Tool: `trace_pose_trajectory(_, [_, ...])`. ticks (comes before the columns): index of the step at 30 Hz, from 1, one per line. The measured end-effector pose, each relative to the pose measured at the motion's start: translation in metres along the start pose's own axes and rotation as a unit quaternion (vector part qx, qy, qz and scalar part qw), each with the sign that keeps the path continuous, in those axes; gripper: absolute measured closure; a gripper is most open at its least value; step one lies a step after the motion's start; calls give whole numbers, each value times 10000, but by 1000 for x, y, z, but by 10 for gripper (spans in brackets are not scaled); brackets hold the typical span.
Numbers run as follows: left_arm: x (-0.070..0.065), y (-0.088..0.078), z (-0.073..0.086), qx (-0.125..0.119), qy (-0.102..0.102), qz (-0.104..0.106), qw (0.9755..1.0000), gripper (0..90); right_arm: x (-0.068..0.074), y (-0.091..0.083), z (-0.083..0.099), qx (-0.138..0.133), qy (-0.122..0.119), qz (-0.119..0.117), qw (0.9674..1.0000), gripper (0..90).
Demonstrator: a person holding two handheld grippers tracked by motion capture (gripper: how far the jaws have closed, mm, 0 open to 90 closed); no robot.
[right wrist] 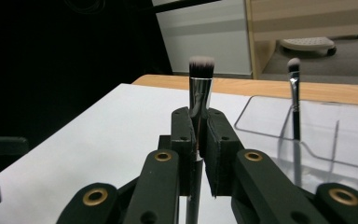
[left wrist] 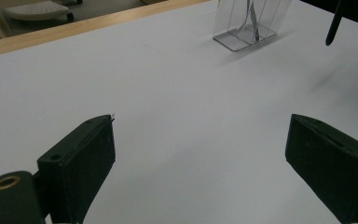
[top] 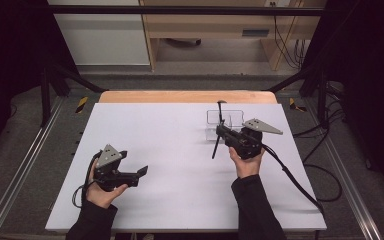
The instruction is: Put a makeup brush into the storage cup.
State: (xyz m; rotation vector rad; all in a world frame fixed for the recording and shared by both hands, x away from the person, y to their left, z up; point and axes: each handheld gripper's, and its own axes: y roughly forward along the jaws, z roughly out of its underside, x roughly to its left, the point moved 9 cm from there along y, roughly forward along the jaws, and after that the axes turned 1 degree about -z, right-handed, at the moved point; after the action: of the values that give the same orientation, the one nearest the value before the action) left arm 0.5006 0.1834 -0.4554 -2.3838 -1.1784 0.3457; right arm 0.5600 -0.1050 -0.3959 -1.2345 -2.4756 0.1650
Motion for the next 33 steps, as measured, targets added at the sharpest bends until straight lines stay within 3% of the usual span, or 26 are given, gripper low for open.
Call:
trace_pose_trajectory(20, [7, 0, 3, 39, -34, -61, 10000, 71, -29, 8, -32, -108, -238, 515, 9983, 836])
trace_pose_trajectory(33, [7, 0, 3, 32, -39, -41, 10000, 71, -39, 17, -47, -169, -317, 681, 9970, 836])
